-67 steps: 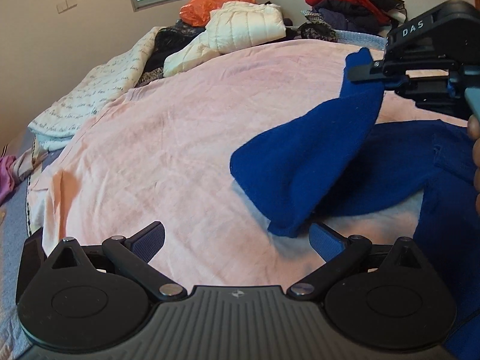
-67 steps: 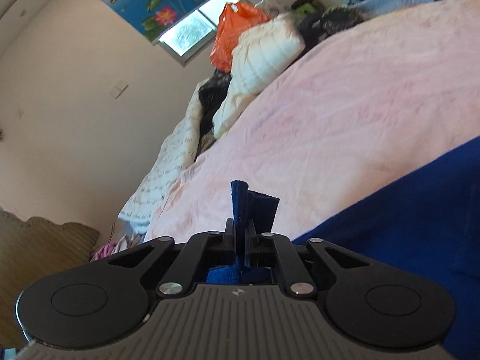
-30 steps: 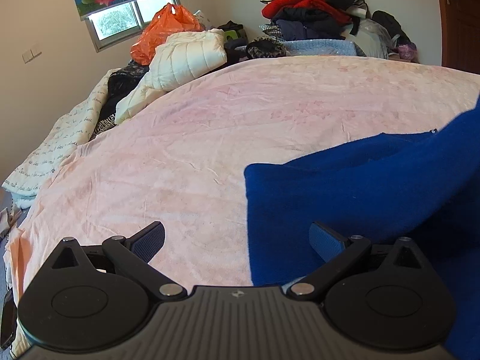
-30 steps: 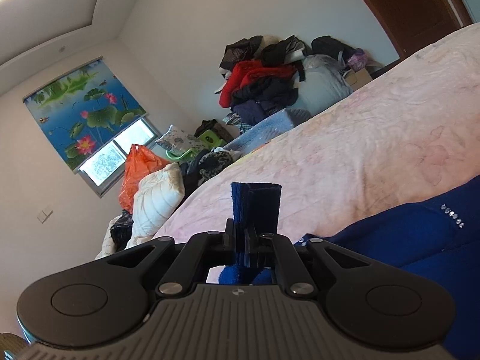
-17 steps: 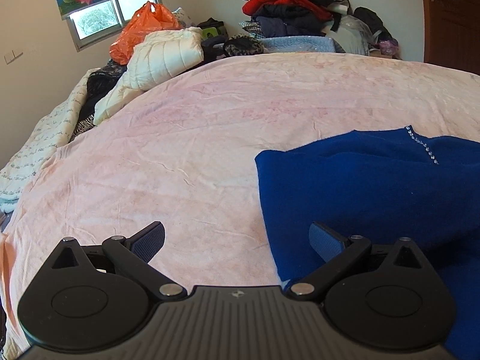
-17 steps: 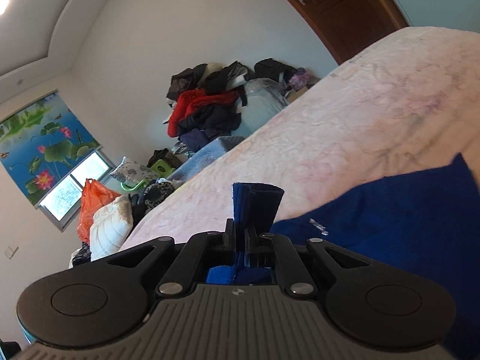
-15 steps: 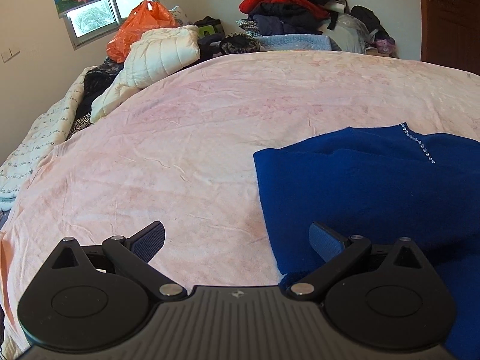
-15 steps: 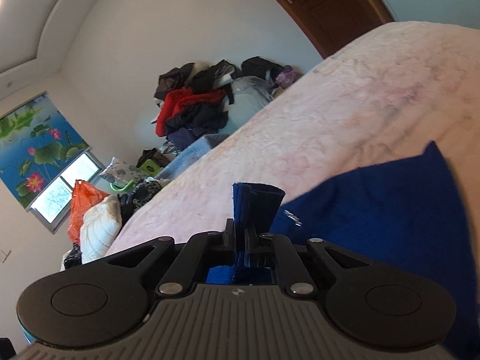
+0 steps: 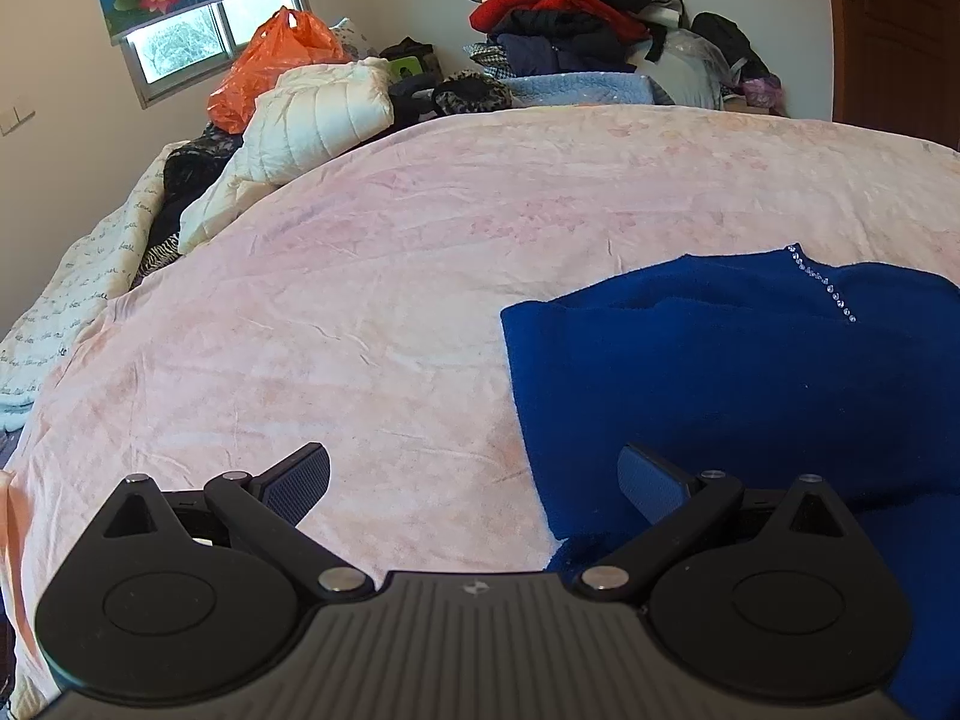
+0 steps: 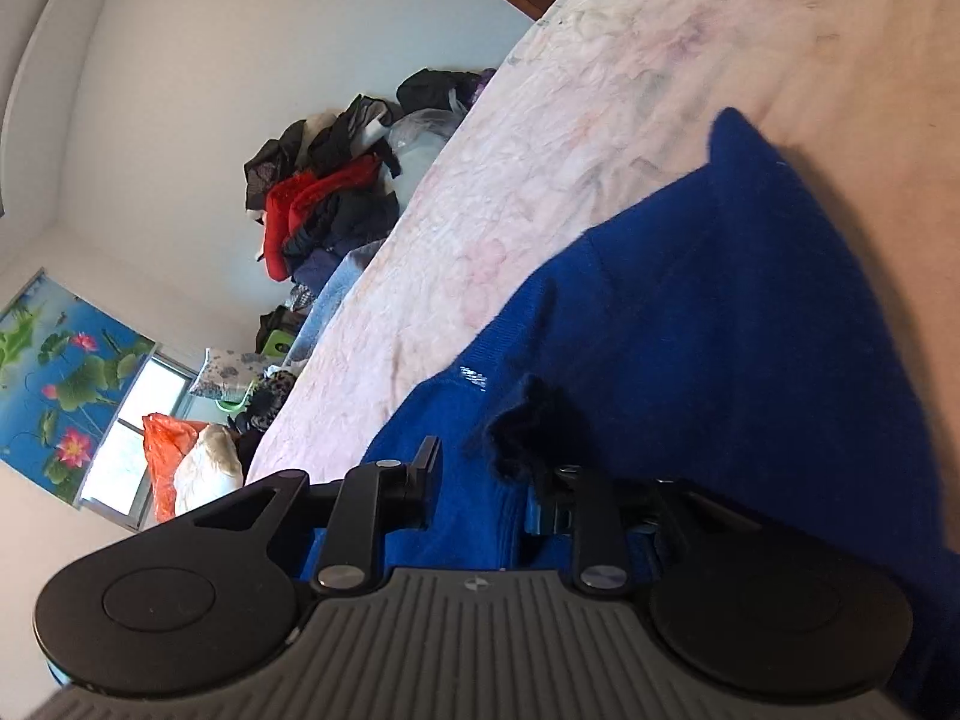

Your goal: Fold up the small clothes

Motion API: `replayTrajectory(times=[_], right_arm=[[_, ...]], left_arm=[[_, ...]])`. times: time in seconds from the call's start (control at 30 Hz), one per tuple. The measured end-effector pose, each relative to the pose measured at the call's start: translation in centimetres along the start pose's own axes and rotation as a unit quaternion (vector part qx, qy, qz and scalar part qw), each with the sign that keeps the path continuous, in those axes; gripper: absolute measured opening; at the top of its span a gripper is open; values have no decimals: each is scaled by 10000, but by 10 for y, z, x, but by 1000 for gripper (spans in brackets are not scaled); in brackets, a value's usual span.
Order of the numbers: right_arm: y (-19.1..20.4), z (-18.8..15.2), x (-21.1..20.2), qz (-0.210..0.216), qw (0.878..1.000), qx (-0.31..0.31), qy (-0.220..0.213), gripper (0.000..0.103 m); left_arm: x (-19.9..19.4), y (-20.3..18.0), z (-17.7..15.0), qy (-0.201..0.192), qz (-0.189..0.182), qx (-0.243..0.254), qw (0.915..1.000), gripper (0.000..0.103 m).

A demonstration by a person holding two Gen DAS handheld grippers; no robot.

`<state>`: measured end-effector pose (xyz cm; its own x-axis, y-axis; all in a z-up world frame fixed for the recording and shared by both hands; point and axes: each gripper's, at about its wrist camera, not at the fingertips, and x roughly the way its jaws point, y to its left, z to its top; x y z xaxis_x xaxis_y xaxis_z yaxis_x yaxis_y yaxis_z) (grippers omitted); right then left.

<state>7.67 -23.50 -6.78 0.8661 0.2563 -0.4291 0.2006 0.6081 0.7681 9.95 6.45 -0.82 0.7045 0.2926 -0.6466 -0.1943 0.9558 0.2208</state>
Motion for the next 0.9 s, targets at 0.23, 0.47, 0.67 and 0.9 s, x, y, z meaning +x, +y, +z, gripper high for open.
replayTrajectory(times=[0.23,0.47,0.67,0.9], right_arm=[[78,28,-35,514,9878,-1238,-788,11],[29,28,-31,-623,9893,-1163,-623,11],[27,29,-45,-487,9863,-1203,-1020,11],[4,28,-36,-921,9862,-1209,-654,11]], left_arm=[[0,-3,7,-65,-37,-20,10000,103],[12,-8,0,233,-122,19,9997,103],[10,-9,1,177,-73,128,9997,103],[15,-10,-4,304,-108,109,9994,103]])
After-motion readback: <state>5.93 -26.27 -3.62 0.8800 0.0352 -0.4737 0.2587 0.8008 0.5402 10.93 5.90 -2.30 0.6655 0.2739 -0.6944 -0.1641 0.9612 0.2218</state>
